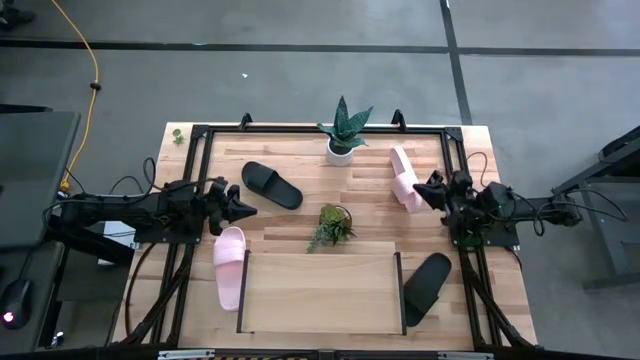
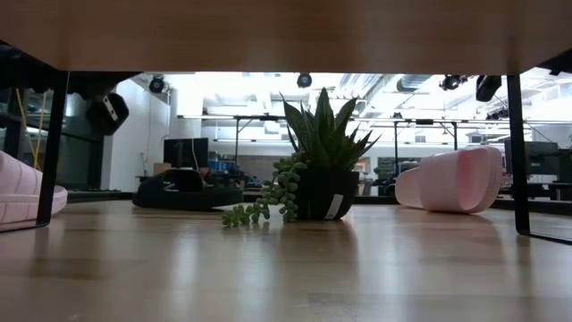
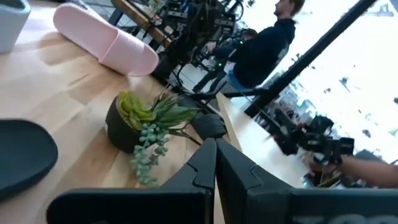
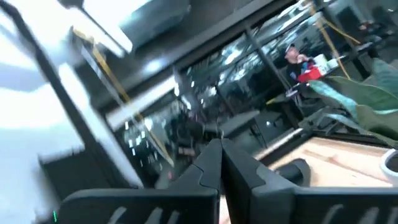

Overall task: Pick and place slides into the shelf
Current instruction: Put the top black slide on the shelf

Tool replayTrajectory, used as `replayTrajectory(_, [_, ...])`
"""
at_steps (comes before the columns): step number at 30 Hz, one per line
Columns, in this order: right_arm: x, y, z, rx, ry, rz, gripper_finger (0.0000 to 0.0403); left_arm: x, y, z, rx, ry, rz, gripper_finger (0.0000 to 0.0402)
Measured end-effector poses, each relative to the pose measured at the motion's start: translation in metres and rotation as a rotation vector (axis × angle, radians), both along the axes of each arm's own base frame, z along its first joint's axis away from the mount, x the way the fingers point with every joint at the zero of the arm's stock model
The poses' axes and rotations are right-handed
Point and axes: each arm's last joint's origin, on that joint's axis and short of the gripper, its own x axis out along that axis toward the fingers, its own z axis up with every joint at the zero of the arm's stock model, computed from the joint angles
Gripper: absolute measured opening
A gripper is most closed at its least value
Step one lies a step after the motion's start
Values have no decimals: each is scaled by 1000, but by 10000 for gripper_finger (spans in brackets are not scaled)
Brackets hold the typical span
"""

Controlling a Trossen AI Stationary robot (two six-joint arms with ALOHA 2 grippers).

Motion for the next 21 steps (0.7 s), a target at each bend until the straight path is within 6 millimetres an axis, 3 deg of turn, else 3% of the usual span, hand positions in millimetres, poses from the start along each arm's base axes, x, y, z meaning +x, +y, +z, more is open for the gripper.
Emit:
replayTrajectory(10, [-4,-6,5,331,-141,-103,0,0,3,4,-166,-58,100,1])
replayTrajectory(18, [-7,-7,10,349,-208,-125,0,-3,6,27,-305,-291,192,1])
replayTrajectory(21, [-7,-7,10,331,-202,-133,0,-6,6,50,-279,-340,203,1])
